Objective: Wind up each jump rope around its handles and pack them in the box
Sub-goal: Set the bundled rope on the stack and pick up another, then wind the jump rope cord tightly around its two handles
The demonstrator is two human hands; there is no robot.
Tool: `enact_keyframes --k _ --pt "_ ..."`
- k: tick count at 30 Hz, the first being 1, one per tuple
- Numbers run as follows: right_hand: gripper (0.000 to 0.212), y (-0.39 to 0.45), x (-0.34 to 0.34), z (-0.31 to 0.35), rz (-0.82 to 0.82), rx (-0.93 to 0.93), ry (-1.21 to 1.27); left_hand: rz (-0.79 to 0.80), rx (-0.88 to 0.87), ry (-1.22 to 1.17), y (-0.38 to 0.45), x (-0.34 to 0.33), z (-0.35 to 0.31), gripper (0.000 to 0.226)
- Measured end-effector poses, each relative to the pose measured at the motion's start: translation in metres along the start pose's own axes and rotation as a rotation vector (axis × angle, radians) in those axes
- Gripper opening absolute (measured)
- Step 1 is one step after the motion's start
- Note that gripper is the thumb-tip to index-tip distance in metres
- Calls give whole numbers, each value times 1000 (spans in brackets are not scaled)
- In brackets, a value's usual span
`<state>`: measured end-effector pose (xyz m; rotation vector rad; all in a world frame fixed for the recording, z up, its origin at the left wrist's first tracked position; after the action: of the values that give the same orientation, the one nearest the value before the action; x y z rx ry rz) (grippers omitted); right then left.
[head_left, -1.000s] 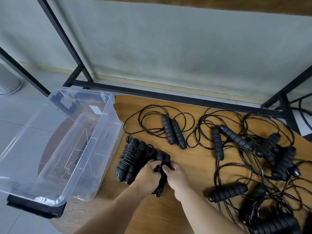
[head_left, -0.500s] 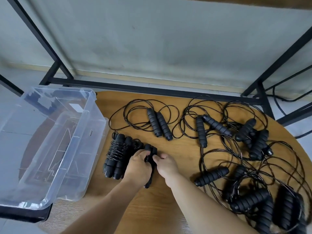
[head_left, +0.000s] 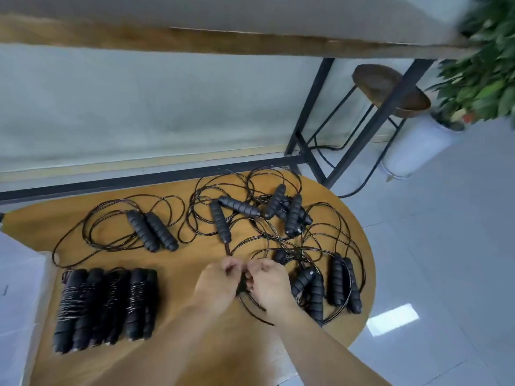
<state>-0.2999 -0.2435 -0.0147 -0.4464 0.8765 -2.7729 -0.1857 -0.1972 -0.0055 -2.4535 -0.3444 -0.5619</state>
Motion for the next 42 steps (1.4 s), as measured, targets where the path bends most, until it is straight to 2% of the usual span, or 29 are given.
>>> enact_keyframes --k 5,9,14,18,23,26,29,31,33,37,40,42 --pt "22 16 96 -29 -175 -50 -49 141 -74 220 -3 -59 -37 23" --pt "21 40 149 -59 -247 -42 -355 173 -110 459 8 -113 -48 32" --pt "37 63 172 -87 -150 -5 -561 180 -141 816 24 -165 -49 51" --pt "36 76 173 -97 -87 -11 -646 195 -84 884 37 -184 -45 52" --pt "33 81 167 -101 -50 -16 -735 176 2 809 46 -194 -37 48" --pt "32 82 168 -94 -16 -49 -645 180 61 644 41 -192 -42 46" --pt "30 74 170 -75 36 -94 -363 183 168 286 30 -177 -49 37" --pt "18 64 168 -56 94 -133 -119 183 208 -43 22 -161 -56 21" --pt "8 52 163 -34 164 -159 37 161 205 -234 10 -136 -69 12" --pt "9 36 146 1 267 -92 75 85 126 -242 -9 -90 -86 26" --pt "14 18 132 26 316 -55 117 57 109 -274 -27 -55 -90 13" --pt "20 14 127 36 346 -52 158 102 94 -286 -30 -44 -95 8"
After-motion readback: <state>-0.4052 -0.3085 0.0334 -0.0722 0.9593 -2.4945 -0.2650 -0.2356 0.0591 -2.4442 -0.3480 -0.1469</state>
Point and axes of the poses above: each hand's wrist, its own y-axis towards the middle knuckle, its own x-axis out of the back of the hand, z = x × y, the point moved 2 cm from there along y, towards the middle knuckle, and after that the axes turned 4 degrees about y, right-handed, at the moved point
